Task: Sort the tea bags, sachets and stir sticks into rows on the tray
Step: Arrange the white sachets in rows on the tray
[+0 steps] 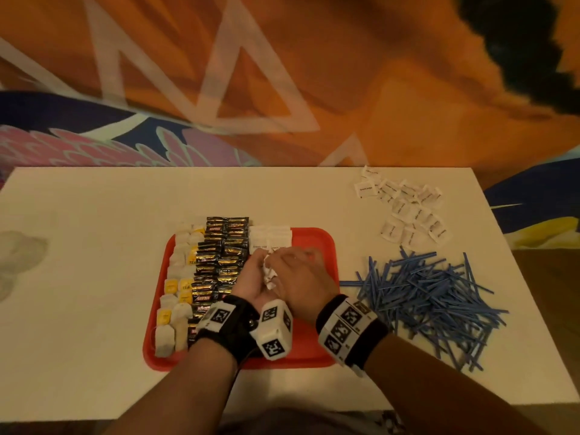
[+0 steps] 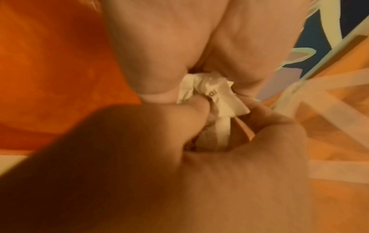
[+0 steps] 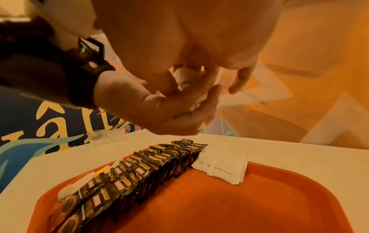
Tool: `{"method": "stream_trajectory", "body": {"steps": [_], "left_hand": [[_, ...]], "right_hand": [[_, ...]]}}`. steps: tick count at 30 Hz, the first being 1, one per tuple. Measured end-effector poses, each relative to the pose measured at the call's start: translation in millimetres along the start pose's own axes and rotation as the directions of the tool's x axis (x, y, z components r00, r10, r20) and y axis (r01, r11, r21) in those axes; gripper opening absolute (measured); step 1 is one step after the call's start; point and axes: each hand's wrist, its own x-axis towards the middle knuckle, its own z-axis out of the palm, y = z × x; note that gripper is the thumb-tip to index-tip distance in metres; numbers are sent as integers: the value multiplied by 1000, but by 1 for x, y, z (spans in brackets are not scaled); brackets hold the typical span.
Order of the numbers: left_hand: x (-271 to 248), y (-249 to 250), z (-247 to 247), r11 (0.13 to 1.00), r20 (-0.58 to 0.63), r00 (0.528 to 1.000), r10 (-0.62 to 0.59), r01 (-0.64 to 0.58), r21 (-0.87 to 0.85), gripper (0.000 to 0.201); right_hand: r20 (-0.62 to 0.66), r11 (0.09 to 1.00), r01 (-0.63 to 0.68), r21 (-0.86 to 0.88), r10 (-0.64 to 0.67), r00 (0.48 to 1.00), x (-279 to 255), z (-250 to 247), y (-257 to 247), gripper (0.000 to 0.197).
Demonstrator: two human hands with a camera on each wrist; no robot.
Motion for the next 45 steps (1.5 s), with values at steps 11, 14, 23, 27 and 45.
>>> {"method": "stream_trajectory", "body": {"steps": [11, 14, 23, 27, 45], "left_hand": [[-13, 21, -3, 992, 9, 993, 119, -119, 28, 22], [-16, 26, -10, 988, 26, 988, 151, -150, -19, 16], [-22, 35, -23, 929, 0, 964, 265, -256, 267, 39], [-35, 31, -8, 714, 68, 883, 464, -418, 562, 19], [-38, 38, -10, 515, 176, 845, 504, -458, 725, 14]], "right_hand": [[-163, 780, -138, 611, 295, 942, -7, -8, -15, 17], [-73, 564, -197, 802, 419, 905, -1, -16, -19, 23], [78, 227, -255, 940, 584, 808, 18, -32, -10, 20], [110, 238, -305, 922, 594, 797, 24, -30, -11, 23], [251, 18, -304, 953, 516, 819, 22, -31, -3, 11]]}}
